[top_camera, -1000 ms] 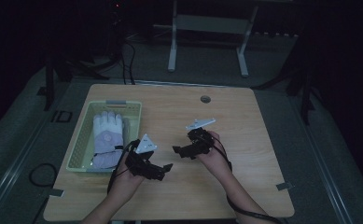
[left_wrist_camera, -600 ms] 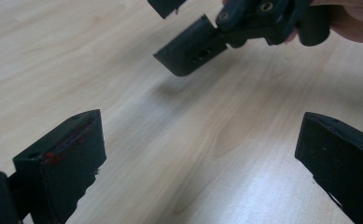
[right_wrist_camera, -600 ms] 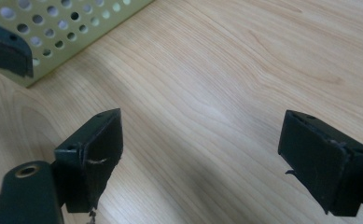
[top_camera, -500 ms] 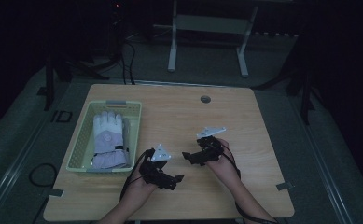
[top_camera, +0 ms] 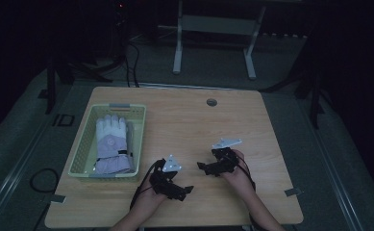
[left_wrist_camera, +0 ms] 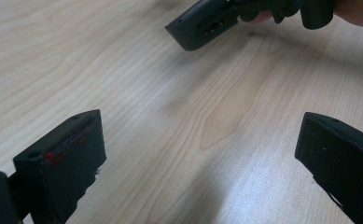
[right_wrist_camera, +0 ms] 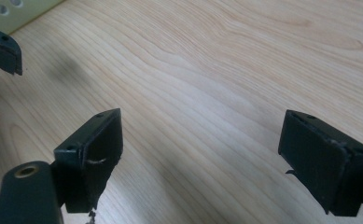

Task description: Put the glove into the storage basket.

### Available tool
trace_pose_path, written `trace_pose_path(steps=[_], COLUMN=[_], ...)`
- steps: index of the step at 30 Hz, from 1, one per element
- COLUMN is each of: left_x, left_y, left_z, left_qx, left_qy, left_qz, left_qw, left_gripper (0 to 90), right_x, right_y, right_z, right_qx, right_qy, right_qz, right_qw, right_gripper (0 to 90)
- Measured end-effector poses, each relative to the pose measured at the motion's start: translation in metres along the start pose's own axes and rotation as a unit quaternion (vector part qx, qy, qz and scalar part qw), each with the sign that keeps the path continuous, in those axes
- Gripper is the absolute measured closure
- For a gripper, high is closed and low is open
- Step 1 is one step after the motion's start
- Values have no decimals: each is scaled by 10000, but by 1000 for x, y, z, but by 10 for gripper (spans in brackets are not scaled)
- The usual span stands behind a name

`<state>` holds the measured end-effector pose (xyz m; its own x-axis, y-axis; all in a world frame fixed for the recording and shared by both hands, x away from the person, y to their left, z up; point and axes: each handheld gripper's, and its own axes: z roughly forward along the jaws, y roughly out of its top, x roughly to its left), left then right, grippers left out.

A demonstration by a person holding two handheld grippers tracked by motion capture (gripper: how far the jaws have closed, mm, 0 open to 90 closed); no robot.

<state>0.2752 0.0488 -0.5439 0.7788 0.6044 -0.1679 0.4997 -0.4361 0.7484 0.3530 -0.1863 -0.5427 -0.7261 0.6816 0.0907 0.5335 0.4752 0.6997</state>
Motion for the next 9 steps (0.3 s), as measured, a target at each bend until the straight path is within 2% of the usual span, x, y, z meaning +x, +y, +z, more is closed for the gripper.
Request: trace_pose_path(steps=[3,5,9], left_x=[-1,-1,1], left_y=[-1,-1,-1], left_z=[2,3,2], left_qx=[23,49,2], left_qy=[-48,24,-7], left_qz=[-4,-12,-69], left_qw=[10000,10000,10000], left_gripper=[19,19,19], right_x=[-3,-4,-6], right_y=[-5,-7,-8], right_z=[1,1,0], right_qx=[93,96,71], right_qy=[83,85,48], right_qz=[69,63,95], right_qw=[9999,9999,9999], right_gripper=[129,130,131])
